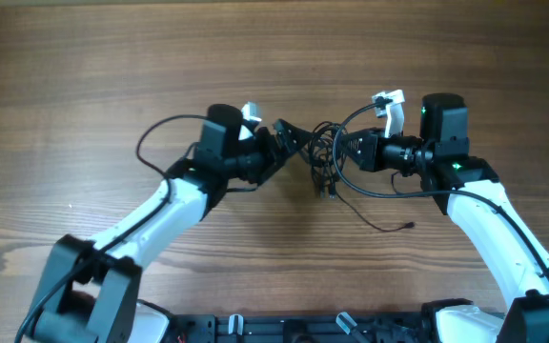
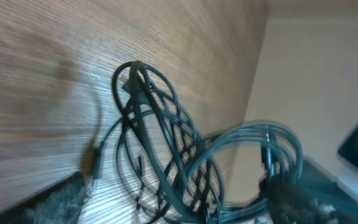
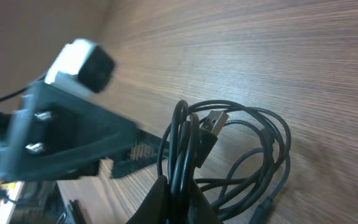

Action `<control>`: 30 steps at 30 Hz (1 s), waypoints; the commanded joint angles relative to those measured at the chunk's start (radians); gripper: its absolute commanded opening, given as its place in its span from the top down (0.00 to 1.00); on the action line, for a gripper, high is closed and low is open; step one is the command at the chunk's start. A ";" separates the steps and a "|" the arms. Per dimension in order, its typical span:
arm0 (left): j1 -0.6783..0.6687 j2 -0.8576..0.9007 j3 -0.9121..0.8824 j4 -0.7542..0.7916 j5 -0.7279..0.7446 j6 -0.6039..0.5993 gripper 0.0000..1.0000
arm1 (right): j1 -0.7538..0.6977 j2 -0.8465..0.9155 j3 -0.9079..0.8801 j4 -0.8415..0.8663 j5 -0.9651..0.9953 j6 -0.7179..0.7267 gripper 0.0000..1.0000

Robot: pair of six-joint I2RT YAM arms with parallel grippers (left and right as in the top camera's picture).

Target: Untangle cables

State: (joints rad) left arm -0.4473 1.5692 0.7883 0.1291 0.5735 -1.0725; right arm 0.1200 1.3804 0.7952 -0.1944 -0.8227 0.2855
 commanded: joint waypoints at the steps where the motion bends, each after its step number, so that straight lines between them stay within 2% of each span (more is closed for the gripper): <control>1: -0.032 0.075 0.001 0.029 -0.046 -0.212 0.35 | 0.006 0.004 0.001 0.005 -0.089 -0.024 0.92; 3: -0.033 0.118 0.001 0.029 -0.055 -0.234 0.55 | 0.006 0.004 0.001 0.006 -0.124 -0.024 0.92; 4: -0.033 0.130 0.001 0.028 -0.072 -0.233 0.61 | 0.006 0.003 0.001 0.006 -0.130 -0.024 0.92; 5: -0.033 0.138 0.001 0.028 -0.093 -0.232 0.76 | 0.006 0.003 0.001 0.005 -0.132 -0.024 0.92; 6: -0.032 0.140 0.001 0.029 -0.105 -0.211 0.96 | 0.006 0.003 0.001 0.005 -0.124 -0.025 0.93; 9: -0.001 0.132 0.001 0.028 -0.079 -0.102 0.96 | 0.006 0.003 0.001 -0.016 -0.023 -0.020 0.96; 13: 0.112 0.063 0.001 0.028 0.137 0.069 0.96 | 0.006 0.003 0.001 -0.027 0.047 -0.016 0.95; 17: 0.215 -0.046 0.001 -0.011 0.306 0.180 0.96 | 0.006 0.003 0.001 -0.031 0.390 0.146 0.94; 18: 0.243 -0.085 0.001 -0.032 0.333 0.208 0.96 | 0.005 0.003 0.001 -0.029 0.498 0.202 0.91; 20: 0.291 -0.169 0.001 -0.080 0.354 0.268 0.96 | 0.004 0.003 0.001 -0.027 0.666 0.246 0.90; 23: 0.329 -0.247 0.001 -0.111 0.370 0.353 0.96 | 0.004 0.004 0.001 -0.028 0.731 0.249 0.87; 24: 0.337 -0.264 0.001 -0.111 0.379 0.378 0.96 | 0.004 0.004 0.001 -0.031 0.740 0.249 0.84; 27: 0.344 -0.294 0.001 -0.111 0.379 0.415 0.96 | 0.004 0.004 0.001 -0.051 0.745 0.275 0.27; 29: 0.344 -0.289 0.001 -0.116 0.376 0.419 0.96 | 0.004 0.004 0.001 -0.070 0.745 0.275 0.01; 30: 0.344 -0.286 0.001 -0.114 0.376 0.443 0.96 | 0.004 0.004 0.001 -0.084 0.745 0.275 0.00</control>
State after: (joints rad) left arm -0.1051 1.2884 0.7883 0.0124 0.9260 -0.7109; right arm 0.1234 1.3804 0.7948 -0.2588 -0.1211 0.5419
